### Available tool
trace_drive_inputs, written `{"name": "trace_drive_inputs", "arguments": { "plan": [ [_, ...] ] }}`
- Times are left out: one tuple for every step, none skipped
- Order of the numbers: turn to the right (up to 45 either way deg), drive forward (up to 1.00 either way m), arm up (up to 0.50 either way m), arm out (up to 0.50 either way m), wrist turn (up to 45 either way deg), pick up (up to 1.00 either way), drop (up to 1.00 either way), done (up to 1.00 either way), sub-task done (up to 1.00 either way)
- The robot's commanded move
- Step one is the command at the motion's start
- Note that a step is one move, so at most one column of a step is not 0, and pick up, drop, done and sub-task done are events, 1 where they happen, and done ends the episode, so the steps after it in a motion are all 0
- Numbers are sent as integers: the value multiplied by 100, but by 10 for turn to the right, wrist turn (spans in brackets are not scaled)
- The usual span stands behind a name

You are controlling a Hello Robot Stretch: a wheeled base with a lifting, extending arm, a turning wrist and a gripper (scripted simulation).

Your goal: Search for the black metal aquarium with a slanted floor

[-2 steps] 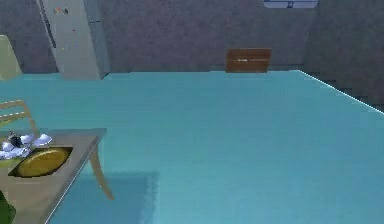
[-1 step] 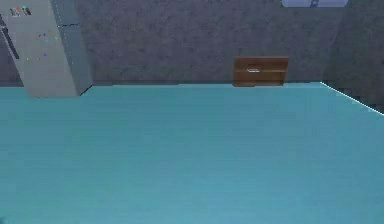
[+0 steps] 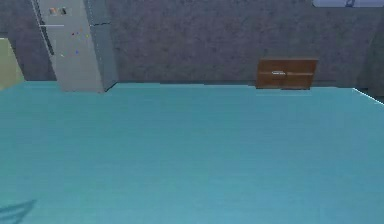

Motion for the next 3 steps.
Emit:
{"name": "trace_drive_inputs", "arguments": {
  "plan": [
    [0,50,0,0,0,0,0,0,0],
    [-450,0,0,0,0,0,0,0,0],
    [-60,0,0,0,0,0,0,0,0]
  ]
}}
